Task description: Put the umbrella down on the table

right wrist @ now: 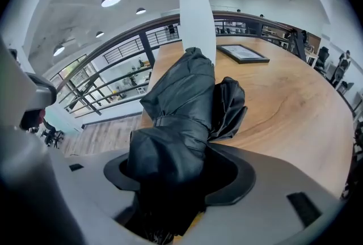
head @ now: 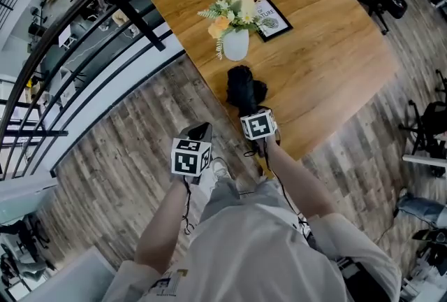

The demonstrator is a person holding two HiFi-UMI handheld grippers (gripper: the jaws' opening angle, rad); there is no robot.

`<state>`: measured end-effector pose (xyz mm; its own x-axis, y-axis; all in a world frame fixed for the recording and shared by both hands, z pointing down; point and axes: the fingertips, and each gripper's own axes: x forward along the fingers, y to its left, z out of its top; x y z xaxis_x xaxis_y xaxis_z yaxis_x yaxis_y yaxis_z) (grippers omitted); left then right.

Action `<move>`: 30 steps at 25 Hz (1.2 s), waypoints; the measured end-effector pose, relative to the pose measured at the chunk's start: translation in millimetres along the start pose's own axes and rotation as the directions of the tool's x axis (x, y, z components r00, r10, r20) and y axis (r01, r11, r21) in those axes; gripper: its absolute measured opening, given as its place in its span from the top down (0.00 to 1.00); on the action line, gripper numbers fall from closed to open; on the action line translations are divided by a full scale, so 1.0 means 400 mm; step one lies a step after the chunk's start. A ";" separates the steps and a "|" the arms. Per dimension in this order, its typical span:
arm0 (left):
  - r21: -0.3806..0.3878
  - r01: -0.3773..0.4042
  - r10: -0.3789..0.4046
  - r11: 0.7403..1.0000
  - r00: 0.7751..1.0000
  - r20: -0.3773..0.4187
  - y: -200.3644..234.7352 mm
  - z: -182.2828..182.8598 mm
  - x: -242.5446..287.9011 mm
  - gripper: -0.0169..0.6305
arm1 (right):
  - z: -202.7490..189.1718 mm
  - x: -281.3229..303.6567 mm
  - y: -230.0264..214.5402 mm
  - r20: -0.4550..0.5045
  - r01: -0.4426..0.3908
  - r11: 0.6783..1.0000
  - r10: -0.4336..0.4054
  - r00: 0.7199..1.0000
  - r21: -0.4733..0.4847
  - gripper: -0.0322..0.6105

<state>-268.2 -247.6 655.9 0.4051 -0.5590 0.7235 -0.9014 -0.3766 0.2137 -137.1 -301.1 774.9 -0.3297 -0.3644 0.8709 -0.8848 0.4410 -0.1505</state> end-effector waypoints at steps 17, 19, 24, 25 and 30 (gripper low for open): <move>0.035 -0.005 0.000 0.999 0.989 0.147 0.005 0.134 -0.136 0.95 | 0.183 -0.267 0.010 0.268 -0.156 0.987 0.139 0.953 0.041 0.57; 0.046 -0.012 0.004 0.999 0.983 0.182 0.002 0.169 -0.169 0.95 | 0.231 -0.343 0.022 0.329 -0.168 0.986 0.158 0.931 0.001 0.63; 0.075 -0.014 -0.007 0.997 0.962 0.274 -0.033 0.264 -0.272 0.95 | 0.323 -0.554 0.064 0.452 -0.104 0.983 0.161 0.877 -0.150 0.72; 0.091 -0.012 -0.016 0.996 0.954 0.298 -0.046 0.288 -0.298 0.95 | 0.339 -0.597 0.075 0.480 -0.096 0.981 0.168 0.861 -0.170 0.74; 0.208 -0.055 -0.032 0.977 0.918 0.394 -0.106 0.381 -0.412 0.95 | 0.399 -0.796 0.120 0.625 -0.070 0.975 0.191 0.757 -0.213 0.81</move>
<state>-273.2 -252.2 427.5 0.4611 -0.7926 0.3990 -0.8709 -0.4903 0.0323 -127.3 -294.9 415.5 -0.6245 -0.7042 0.3378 -0.7690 0.6300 -0.1081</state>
